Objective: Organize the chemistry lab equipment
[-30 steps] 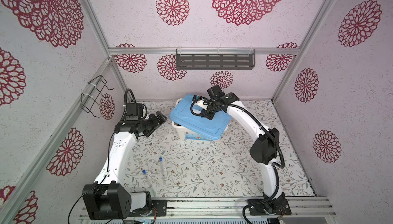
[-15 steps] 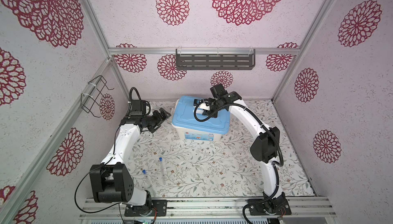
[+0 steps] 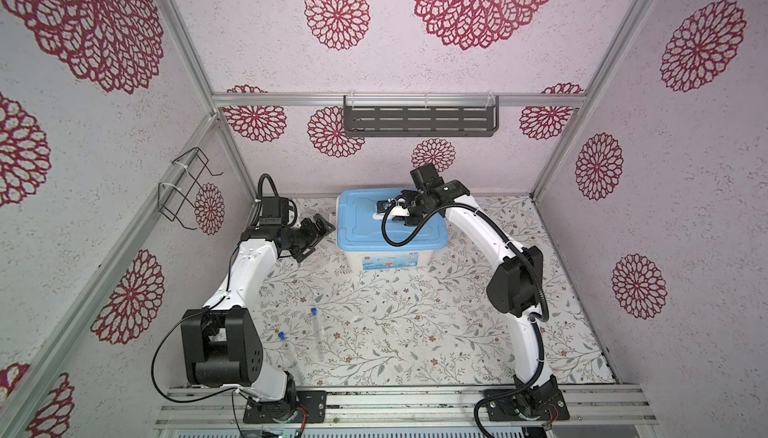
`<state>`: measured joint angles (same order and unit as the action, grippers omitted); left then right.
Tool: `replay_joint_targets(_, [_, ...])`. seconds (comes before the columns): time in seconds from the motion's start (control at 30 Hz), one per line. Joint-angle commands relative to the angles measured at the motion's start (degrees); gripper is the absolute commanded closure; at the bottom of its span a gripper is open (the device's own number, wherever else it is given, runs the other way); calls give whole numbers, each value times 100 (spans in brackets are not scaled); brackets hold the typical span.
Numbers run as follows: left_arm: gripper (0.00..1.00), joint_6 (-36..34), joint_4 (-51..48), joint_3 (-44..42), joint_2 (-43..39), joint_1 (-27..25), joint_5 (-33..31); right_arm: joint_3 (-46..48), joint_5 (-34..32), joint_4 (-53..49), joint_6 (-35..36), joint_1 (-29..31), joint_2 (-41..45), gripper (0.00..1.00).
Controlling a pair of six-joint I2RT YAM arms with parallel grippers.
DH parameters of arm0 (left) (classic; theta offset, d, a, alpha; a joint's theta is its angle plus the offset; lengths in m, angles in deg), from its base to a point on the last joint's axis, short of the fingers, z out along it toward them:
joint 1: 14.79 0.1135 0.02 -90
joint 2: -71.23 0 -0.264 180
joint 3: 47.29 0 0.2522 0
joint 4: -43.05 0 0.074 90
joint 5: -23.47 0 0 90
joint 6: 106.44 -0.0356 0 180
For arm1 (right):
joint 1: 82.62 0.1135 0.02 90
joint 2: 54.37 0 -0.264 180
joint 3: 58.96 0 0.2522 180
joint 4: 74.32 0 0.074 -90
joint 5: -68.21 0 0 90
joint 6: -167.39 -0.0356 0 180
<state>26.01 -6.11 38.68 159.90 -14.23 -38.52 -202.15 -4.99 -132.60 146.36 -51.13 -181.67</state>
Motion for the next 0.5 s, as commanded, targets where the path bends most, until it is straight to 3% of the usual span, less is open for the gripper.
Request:
replay_joint_targets(0.0, [7, -62, 286, 1, 158, -164, 266, -39, -28, 271, 277, 25, -268, 70])
replay_joint_targets(0.2, [22, -141, 149, 328, 492, -354, 217, 27, 272, 619, -318, 86, -126, 60])
replay_joint_targets(0.3, [31, -150, 55, 425, 603, -363, 160, 535, 268, 1240, -577, 95, 140, 56])
replay_joint_targets(0.4, [33, -157, -72, 461, 642, -362, -47, 1065, -134, 2089, -1314, 56, 501, 50])
replay_joint_targets(0.47, [32, -150, -204, 478, 652, -348, -199, 1234, -486, 2627, -2223, 12, 742, 45])
